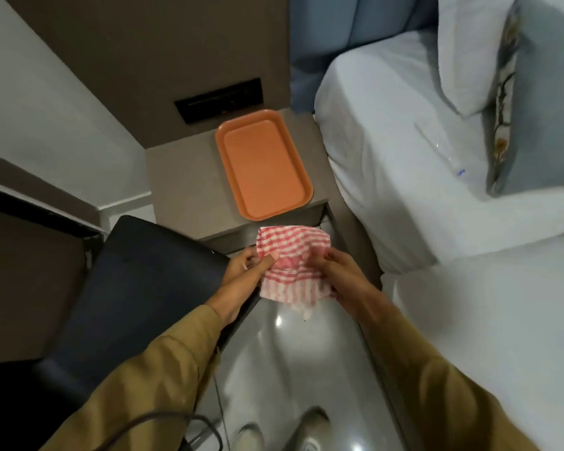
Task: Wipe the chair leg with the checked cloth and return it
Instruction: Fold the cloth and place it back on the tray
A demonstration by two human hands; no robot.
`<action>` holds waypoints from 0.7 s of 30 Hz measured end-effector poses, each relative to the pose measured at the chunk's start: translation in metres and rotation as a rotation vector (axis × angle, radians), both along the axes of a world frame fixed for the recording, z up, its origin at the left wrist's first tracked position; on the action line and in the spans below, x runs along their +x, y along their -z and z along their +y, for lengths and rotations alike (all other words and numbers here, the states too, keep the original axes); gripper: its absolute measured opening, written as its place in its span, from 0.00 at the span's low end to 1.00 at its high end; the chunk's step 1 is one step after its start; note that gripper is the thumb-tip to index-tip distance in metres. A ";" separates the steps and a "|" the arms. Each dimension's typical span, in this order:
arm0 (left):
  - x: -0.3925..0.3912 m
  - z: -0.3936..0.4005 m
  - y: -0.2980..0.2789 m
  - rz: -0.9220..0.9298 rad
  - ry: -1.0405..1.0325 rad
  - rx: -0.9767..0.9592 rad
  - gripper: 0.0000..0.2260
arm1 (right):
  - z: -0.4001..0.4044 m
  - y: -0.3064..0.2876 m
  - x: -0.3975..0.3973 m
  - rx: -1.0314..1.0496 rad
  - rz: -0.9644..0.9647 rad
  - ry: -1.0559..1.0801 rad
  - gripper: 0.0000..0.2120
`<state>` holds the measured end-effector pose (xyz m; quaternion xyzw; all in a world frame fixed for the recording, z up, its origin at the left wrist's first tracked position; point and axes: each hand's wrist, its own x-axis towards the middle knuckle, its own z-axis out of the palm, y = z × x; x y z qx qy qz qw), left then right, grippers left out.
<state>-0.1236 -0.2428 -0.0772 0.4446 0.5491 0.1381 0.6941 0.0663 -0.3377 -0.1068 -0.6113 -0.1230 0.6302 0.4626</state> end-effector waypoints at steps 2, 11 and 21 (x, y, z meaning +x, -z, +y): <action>0.005 0.002 -0.004 0.027 -0.048 0.003 0.09 | 0.009 -0.007 0.010 -0.001 -0.095 0.019 0.17; 0.031 0.047 -0.001 -0.182 -0.077 -0.171 0.11 | 0.076 -0.026 0.035 0.075 -0.267 -0.021 0.17; 0.072 0.140 0.052 0.148 -0.273 0.065 0.11 | 0.186 0.019 0.076 -0.051 -0.276 -0.134 0.15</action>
